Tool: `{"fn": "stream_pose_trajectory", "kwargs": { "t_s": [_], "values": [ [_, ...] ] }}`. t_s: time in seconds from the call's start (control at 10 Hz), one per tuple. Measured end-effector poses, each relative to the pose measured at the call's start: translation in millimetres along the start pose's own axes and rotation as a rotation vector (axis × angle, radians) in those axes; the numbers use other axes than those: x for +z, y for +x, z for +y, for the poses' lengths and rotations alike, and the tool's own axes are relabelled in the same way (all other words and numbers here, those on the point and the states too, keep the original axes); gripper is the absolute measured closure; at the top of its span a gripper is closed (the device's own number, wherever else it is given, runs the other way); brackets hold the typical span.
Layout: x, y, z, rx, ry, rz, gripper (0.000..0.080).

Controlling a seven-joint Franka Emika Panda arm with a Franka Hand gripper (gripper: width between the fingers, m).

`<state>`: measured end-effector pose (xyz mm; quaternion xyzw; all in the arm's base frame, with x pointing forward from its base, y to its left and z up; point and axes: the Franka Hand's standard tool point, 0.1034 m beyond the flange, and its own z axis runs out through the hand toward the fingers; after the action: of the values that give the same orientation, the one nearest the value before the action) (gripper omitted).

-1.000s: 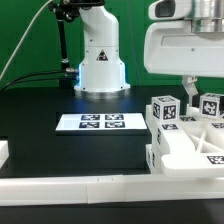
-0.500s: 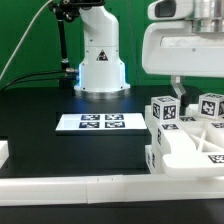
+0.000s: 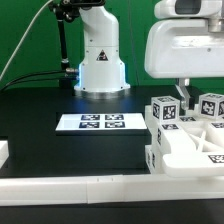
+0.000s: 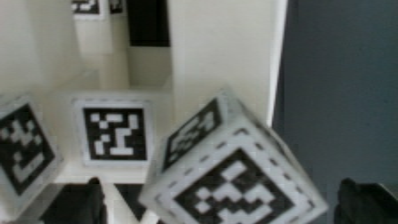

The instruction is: Assemble chair

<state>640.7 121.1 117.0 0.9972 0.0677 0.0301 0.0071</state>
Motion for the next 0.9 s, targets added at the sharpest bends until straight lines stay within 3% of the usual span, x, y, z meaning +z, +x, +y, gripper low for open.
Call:
{"fn": "stream_pose_trajectory", "kwargs": {
  "t_s": [0.1,0.4,0.7,0.8,0.9],
  "values": [
    [-0.1,0.3,2.1,-0.166,-0.017,-0.001,0.0151],
    [3.6,-2.7,4.6,-0.452,-0.034,-0.009,0.0151],
    [3.9,-3.0,5.4,-0.457,-0.034,-0.009,0.0151],
    [3.9,-3.0,5.8,-0.457,-0.034,-0.009,0.0247],
    [3.9,-3.0,5.6,-0.426,-0.032,-0.009,0.0247]
  ]
}}
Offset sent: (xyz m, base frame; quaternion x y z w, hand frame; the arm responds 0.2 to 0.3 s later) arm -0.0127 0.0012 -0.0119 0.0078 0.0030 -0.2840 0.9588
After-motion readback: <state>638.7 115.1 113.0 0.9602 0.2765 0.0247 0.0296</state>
